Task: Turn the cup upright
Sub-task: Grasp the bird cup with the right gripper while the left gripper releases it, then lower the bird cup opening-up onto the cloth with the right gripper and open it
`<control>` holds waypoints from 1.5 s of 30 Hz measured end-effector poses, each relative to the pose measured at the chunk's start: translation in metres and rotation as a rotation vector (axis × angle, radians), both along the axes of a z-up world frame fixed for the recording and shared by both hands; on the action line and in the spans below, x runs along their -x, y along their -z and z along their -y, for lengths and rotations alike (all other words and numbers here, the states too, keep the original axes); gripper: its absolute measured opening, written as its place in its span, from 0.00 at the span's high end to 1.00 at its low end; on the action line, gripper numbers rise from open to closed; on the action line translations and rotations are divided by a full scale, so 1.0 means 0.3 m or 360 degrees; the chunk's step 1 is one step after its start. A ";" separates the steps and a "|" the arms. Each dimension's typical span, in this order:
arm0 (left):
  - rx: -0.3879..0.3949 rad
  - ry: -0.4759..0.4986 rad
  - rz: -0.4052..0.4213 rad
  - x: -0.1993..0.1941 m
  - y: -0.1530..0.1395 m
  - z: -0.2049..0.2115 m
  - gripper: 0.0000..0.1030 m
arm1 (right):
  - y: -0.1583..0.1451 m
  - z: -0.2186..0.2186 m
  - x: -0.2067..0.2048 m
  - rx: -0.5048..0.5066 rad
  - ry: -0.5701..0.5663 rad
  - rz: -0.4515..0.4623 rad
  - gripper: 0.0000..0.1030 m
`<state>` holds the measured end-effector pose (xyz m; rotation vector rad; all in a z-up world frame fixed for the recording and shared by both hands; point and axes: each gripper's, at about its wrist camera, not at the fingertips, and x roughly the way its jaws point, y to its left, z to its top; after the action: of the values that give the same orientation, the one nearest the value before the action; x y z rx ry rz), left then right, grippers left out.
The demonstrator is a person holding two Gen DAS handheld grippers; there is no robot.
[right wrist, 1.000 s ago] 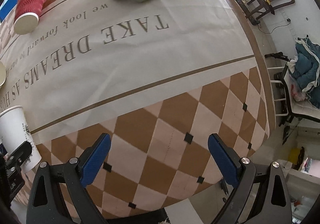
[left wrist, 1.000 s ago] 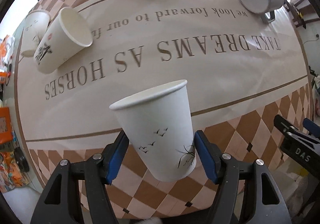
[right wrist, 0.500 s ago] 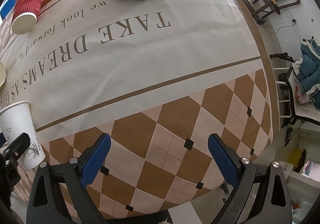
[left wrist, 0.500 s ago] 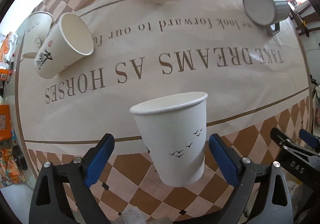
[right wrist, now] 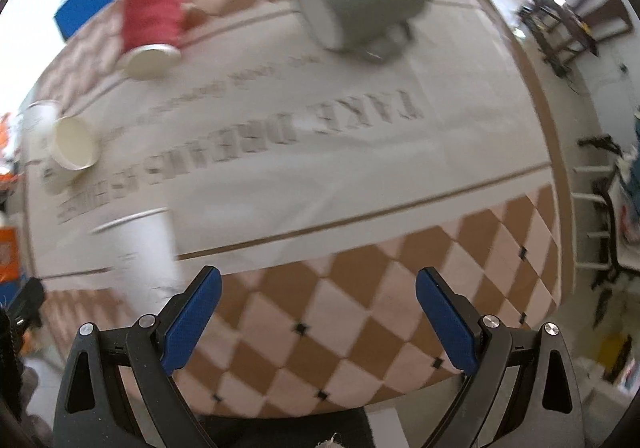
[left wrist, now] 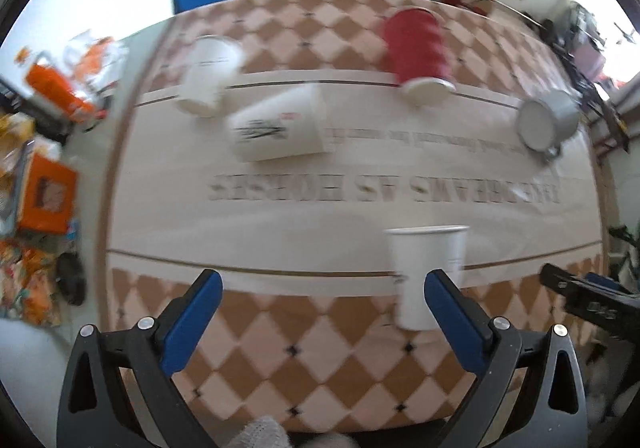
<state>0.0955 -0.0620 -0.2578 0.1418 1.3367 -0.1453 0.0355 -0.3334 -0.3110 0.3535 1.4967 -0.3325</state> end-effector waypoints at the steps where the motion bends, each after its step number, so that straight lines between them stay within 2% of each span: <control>1: -0.0016 -0.0022 0.0007 -0.001 -0.014 -0.023 0.00 | -0.016 -0.030 -0.016 -0.0046 -0.0041 0.0012 0.04; 3: -0.0066 -0.0086 0.0006 -0.001 0.000 -0.081 0.00 | -0.035 -0.079 -0.046 -0.0107 -0.0106 0.0020 0.04; 6: -0.0152 -0.0194 -0.0093 -0.007 0.060 -0.138 0.00 | -0.046 -0.164 -0.086 -0.0178 -0.0196 0.0010 0.04; 9: -0.0186 -0.0255 -0.0145 -0.015 0.120 -0.184 0.00 | -0.031 -0.242 -0.129 -0.0212 -0.0276 -0.0024 0.05; 18: -0.0199 -0.0247 -0.0249 -0.019 0.263 -0.214 0.00 | 0.088 -0.341 -0.185 -0.0288 -0.0373 -0.0177 0.19; 25: -0.0210 -0.0233 -0.0278 -0.024 0.300 -0.222 0.00 | 0.157 -0.394 -0.212 -0.0335 -0.0414 -0.0240 0.25; 28: -0.0217 -0.0220 -0.0283 -0.034 0.308 -0.228 0.00 | 0.185 -0.409 -0.223 -0.0354 -0.0417 -0.0255 0.33; 29: -0.0220 -0.0215 -0.0285 -0.037 0.312 -0.229 0.00 | 0.196 -0.413 -0.224 -0.0363 -0.0412 -0.0262 0.39; 30: -0.0226 -0.0214 -0.0286 -0.036 0.312 -0.225 0.00 | 0.204 -0.418 -0.227 -0.0368 -0.0410 -0.0264 0.39; 37: -0.0233 -0.0196 -0.0296 -0.038 0.314 -0.206 0.00 | 0.198 -0.423 -0.228 -0.0354 -0.0407 -0.0184 0.41; 42: -0.0217 -0.0177 -0.0304 -0.031 0.307 -0.171 0.00 | 0.170 -0.360 -0.203 -0.0350 -0.0354 -0.0099 0.41; 45: -0.0207 -0.0170 -0.0300 -0.037 0.304 -0.145 0.00 | 0.139 -0.306 -0.187 -0.0344 -0.0311 0.0009 0.41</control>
<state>0.1066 -0.0184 -0.3490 0.1695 1.5388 0.0194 0.0916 -0.2415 -0.3526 0.3749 1.5515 -0.0141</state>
